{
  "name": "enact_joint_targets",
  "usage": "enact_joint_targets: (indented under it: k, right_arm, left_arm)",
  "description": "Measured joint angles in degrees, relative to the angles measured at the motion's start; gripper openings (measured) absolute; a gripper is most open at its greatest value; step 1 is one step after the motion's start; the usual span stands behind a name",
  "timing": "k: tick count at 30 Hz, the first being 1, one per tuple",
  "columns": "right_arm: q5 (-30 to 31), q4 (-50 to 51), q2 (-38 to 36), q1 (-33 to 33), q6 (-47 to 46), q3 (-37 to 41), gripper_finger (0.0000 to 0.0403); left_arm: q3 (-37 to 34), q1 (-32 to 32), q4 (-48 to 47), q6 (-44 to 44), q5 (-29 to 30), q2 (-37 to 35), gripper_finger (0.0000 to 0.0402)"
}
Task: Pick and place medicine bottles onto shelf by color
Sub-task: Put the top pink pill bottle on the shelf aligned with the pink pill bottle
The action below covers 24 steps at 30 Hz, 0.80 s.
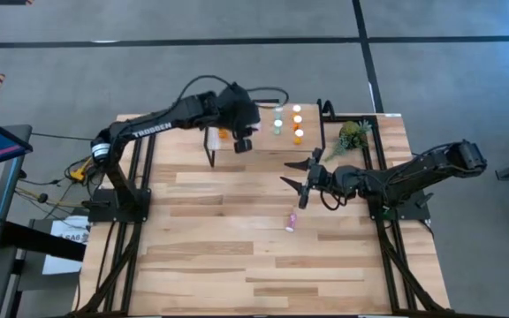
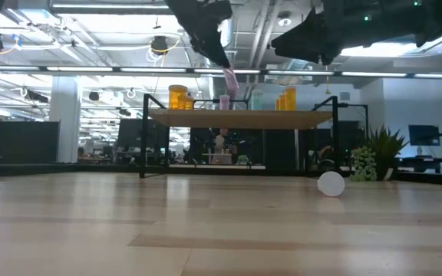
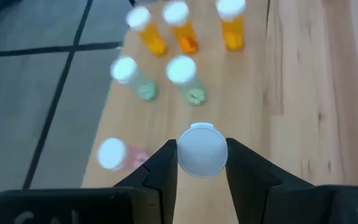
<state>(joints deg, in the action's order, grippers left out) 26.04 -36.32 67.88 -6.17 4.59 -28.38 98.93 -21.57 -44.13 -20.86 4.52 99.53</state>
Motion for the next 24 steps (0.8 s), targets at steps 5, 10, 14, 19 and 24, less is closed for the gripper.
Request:
enact_joint_targets:
  k: [5,10,14,19,24]
  right_arm:
    - [0.00,0.00,0.00,0.00,-0.01,0.00,0.0228]
    - [0.00,0.03,0.00,0.00,-0.03,0.00,0.0228]
    - [0.00,-0.03,0.00,0.00,-0.06,0.00,0.0228]
    - [0.00,0.10,0.02,0.00,-0.08,0.00,0.0228]
    - [0.00,0.35,0.02,0.00,-0.12,0.00,0.0228]
  left_arm:
    - [1.88,-2.84,-2.26,1.17,-4.63,-0.09,0.0096]
    - [1.90,-3.78,-5.93,1.62,-6.87,0.24,0.0096]
    - [1.84,-3.78,-6.85,1.23,-7.19,2.14,0.0096]
    - [1.95,-4.05,-5.77,0.15,-7.28,3.27,0.0096]
    - [1.93,-5.41,-5.71,0.13,-7.26,4.75,0.0096]
